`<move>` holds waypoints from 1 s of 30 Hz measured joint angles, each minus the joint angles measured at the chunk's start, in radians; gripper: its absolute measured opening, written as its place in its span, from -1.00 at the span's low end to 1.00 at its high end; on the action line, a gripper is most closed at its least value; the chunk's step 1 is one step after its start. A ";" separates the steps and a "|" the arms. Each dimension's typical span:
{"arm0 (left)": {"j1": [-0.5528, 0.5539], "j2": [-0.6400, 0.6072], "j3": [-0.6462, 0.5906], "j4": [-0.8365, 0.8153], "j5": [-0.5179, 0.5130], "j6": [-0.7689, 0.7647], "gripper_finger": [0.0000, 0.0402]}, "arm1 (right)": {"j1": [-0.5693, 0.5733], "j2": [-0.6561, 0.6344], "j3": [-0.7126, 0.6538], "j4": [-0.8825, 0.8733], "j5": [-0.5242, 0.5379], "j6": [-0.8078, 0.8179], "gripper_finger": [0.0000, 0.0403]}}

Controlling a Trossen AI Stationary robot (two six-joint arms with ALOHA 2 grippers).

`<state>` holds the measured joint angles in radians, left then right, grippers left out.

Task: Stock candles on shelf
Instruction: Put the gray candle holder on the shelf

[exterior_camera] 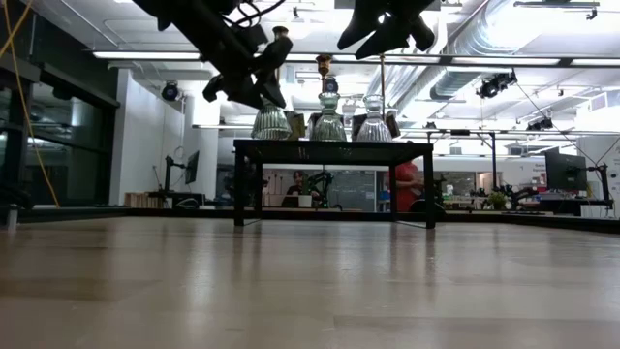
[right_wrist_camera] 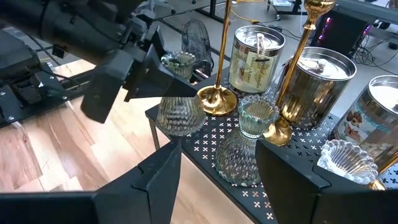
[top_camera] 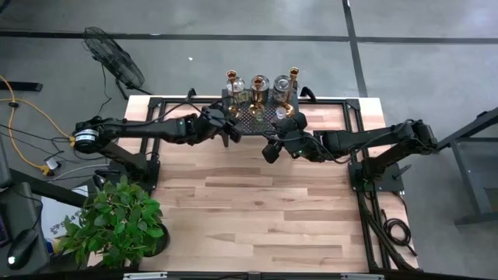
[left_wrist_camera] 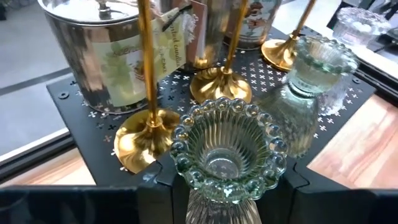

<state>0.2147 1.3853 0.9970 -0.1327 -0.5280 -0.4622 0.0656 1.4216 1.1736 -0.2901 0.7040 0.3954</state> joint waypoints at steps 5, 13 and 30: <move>0.004 0.000 0.000 0.007 -0.001 -0.003 -0.36 | 0.000 0.000 0.000 0.000 0.002 0.000 -0.01; 0.001 0.014 0.002 0.011 -0.013 0.009 -0.36 | 0.000 0.000 0.000 0.001 0.004 0.000 -0.01; 0.001 0.069 0.004 0.051 -0.066 0.004 -0.36 | 0.000 0.000 0.000 0.000 0.003 0.000 -0.01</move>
<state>0.2153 1.4544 1.0012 -0.0822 -0.5936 -0.4580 0.0658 1.4216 1.1736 -0.2901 0.7075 0.3954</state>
